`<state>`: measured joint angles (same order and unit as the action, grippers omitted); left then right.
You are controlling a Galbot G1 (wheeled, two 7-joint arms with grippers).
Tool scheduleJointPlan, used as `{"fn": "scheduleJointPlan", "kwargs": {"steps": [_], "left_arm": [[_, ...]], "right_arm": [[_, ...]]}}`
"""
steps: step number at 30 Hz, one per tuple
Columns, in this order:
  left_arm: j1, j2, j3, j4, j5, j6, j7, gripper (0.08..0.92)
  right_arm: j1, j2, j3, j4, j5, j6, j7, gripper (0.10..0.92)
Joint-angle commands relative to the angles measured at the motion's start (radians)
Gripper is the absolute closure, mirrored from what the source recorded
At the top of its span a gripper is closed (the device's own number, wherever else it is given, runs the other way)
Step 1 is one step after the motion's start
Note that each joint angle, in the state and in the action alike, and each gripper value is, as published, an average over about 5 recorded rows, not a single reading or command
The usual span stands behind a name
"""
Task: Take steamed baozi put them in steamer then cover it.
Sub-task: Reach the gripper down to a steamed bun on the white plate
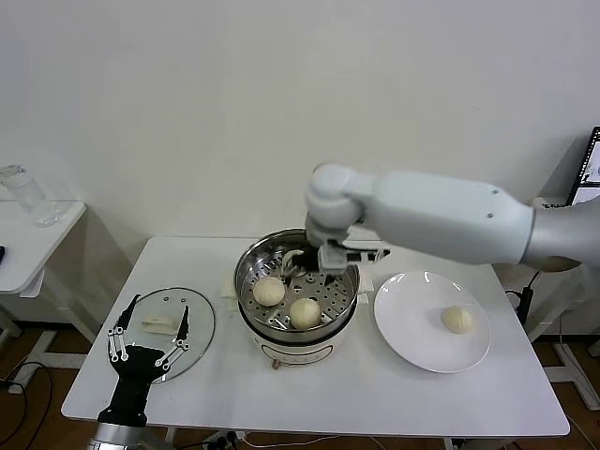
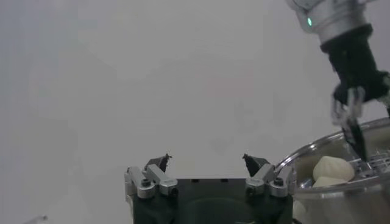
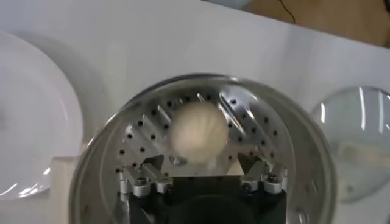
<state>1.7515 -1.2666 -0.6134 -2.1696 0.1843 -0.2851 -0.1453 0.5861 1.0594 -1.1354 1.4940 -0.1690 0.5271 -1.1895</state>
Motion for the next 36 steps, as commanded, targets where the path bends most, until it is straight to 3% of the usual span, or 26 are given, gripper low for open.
{"fn": "scheduleJointPlan", "kwargs": {"steps": [1,6,12,23,36], "left_arm": [[-0.001,0.002,0.007,0.000,0.002,0.002,0.000,0.177],[-0.001,0.004,0.010,-0.002,0.003,0.002,0.000,0.177],[-0.005,0.007,0.009,-0.001,0.003,0.007,0.000,0.177],[-0.011,0.004,0.011,0.005,0.004,0.018,0.000,0.177],[-0.004,0.000,0.007,0.005,0.007,0.018,-0.001,0.177]], "right_arm": [[0.072,-0.185,0.128,-0.128,0.204,-0.174,-0.078,0.203],[0.051,-0.296,0.088,-0.312,0.277,-0.348,-0.152,0.203],[-0.026,-0.396,-0.016,-0.464,0.386,-0.480,-0.119,0.203],[-0.209,-0.490,-0.070,-0.450,0.359,-0.536,-0.018,0.203],[-0.391,-0.448,0.062,-0.498,0.300,-0.535,0.070,0.203]]}}
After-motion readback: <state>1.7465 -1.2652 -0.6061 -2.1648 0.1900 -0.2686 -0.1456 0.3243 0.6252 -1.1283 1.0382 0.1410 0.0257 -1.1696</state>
